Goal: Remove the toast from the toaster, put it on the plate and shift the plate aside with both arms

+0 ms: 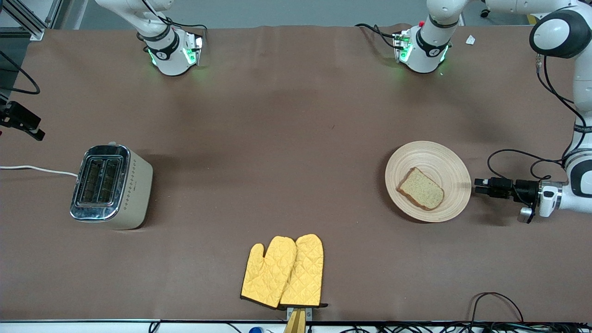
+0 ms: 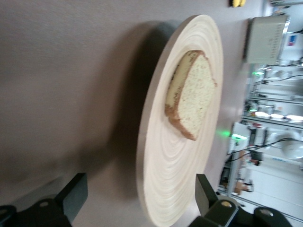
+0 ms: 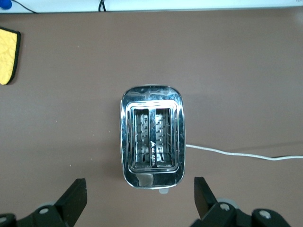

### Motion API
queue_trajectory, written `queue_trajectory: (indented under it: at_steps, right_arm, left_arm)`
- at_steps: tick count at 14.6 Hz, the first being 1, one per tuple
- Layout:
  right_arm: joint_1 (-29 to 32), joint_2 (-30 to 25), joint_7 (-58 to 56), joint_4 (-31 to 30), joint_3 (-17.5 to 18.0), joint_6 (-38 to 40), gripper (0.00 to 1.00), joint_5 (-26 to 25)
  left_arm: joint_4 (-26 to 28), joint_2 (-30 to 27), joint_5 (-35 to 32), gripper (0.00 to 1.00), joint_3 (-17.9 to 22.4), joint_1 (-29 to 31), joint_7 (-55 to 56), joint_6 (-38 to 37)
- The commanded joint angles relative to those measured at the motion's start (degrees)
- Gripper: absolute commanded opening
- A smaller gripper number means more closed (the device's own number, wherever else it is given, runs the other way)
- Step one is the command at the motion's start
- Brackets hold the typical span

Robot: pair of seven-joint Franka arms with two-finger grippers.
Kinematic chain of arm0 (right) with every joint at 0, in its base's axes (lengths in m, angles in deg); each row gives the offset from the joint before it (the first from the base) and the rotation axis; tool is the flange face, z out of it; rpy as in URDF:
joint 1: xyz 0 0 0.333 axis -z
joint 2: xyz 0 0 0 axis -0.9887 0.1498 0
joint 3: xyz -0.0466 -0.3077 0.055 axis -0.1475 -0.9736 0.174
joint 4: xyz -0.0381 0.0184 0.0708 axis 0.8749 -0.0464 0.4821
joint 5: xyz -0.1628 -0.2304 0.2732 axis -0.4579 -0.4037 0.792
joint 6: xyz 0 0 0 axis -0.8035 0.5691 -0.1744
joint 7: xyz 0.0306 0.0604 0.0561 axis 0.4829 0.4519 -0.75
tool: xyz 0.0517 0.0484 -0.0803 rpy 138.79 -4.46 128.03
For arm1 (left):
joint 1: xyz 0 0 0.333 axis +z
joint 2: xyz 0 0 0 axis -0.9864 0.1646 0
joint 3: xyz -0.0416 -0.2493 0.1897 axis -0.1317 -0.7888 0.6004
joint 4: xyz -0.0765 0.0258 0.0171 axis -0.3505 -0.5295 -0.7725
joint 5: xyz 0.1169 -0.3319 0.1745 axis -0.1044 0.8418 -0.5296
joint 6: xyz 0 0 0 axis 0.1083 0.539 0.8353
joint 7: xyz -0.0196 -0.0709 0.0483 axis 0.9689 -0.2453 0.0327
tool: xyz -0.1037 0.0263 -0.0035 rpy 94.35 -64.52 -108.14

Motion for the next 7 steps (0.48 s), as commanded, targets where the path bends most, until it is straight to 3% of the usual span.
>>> queue_trajectory:
  at_steps: [1, 7]
  right_arm:
    - [1.03, -0.53, -0.14, -0.24, 0.81, 0.71, 1.0, 0.91]
    - [1.12, -0.53, -0.49, -0.33, 0.81, 0.8, 1.0, 0.91]
  left_arm:
    - [0.75, -4.21, -4.45, 1.0, -0.4, -0.74, 0.38, 2.29]
    - [0.84, -14.49, -12.18, 1.0, -1.54, -2.68, 2.75, 4.49]
